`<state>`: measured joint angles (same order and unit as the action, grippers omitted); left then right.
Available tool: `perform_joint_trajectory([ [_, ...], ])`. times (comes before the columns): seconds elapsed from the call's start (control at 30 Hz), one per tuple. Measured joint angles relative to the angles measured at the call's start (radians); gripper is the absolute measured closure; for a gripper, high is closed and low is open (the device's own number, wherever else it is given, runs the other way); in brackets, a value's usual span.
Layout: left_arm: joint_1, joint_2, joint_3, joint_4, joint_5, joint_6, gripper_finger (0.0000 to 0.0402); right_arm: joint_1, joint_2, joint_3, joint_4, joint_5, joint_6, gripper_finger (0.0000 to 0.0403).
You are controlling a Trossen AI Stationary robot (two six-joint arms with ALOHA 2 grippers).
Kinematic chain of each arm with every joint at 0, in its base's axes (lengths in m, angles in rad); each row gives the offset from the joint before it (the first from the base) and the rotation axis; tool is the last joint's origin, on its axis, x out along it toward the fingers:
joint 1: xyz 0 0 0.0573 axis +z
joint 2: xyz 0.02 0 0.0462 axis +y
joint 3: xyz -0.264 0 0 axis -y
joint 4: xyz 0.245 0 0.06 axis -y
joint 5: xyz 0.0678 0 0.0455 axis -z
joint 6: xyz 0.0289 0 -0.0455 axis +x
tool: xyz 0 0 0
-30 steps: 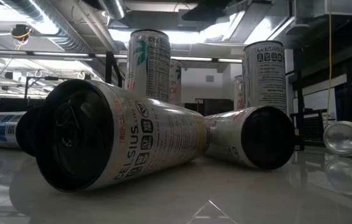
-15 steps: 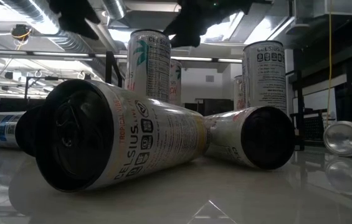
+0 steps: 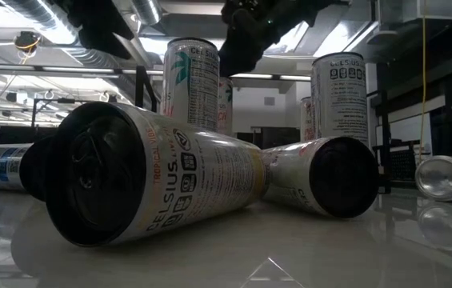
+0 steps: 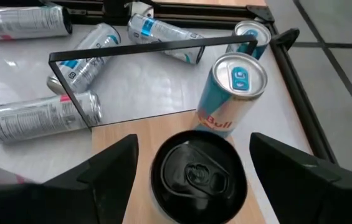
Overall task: Place canned beverage on shelf
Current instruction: Put the white-pink soda can on the shelf
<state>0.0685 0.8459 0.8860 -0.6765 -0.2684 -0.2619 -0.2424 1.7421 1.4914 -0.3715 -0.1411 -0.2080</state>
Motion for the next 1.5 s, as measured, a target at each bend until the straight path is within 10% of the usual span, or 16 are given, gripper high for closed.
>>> perform_joint_trajectory([
  [1.5, 0.000, 0.000, 0.000, 0.002, 0.000, -0.001, 0.0061, -0.120, -0.073, -0.001, -0.247, -0.036, -0.042, 0.0164],
])
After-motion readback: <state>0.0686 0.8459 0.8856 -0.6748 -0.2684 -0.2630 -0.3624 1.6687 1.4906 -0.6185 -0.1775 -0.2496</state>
